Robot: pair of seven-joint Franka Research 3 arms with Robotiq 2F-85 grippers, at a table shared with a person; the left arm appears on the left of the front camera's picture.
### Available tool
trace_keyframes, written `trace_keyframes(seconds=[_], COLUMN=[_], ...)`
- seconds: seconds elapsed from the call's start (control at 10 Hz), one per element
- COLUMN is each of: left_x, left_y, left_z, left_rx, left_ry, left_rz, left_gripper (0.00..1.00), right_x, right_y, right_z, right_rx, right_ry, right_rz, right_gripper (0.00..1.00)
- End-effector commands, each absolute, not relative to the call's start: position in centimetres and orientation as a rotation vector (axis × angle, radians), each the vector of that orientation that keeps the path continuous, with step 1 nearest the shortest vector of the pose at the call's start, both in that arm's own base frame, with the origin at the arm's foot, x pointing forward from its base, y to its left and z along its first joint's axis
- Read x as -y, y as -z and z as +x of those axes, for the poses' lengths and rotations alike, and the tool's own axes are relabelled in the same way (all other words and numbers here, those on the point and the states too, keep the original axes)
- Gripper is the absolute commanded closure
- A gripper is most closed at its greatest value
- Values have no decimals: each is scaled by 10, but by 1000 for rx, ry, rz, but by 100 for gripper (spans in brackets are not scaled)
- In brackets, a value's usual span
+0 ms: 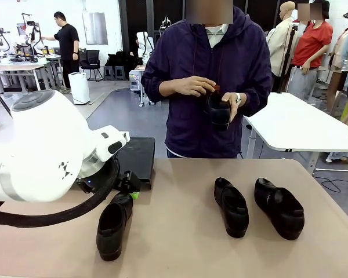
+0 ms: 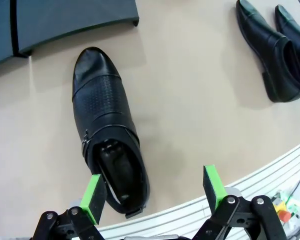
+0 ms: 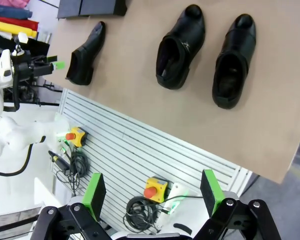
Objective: Organize the shoes by placing them on the stand.
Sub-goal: Place the Shoe from the middle of the table onto the Shoes Stand.
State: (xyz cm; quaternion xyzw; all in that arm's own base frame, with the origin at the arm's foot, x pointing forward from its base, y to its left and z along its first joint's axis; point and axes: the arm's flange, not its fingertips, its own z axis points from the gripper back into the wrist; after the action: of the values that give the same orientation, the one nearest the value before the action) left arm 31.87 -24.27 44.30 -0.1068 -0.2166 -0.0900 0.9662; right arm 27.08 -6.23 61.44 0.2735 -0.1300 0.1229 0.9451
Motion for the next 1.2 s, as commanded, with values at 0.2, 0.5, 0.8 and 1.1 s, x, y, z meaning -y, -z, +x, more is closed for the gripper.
trace_keyframes(seconds=[0.2, 0.5, 0.8, 1.1], left_x=[248, 259, 265, 268], left_y=[-427, -406, -383, -369], left_z=[333, 351, 365, 374], left_rx=[356, 285, 198, 150], left_ry=[158, 137, 133, 121], left_rz=[-246, -238, -209, -186], left_gripper=[0, 0, 0, 0], right_x=[65, 65, 65, 65], right_y=[-617, -617, -617, -617], right_z=[271, 271, 271, 271], right_rx=[260, 260, 260, 260], right_ry=[-258, -258, -258, -258], right_rz=[551, 551, 551, 551], right_gripper=[0, 0, 0, 0])
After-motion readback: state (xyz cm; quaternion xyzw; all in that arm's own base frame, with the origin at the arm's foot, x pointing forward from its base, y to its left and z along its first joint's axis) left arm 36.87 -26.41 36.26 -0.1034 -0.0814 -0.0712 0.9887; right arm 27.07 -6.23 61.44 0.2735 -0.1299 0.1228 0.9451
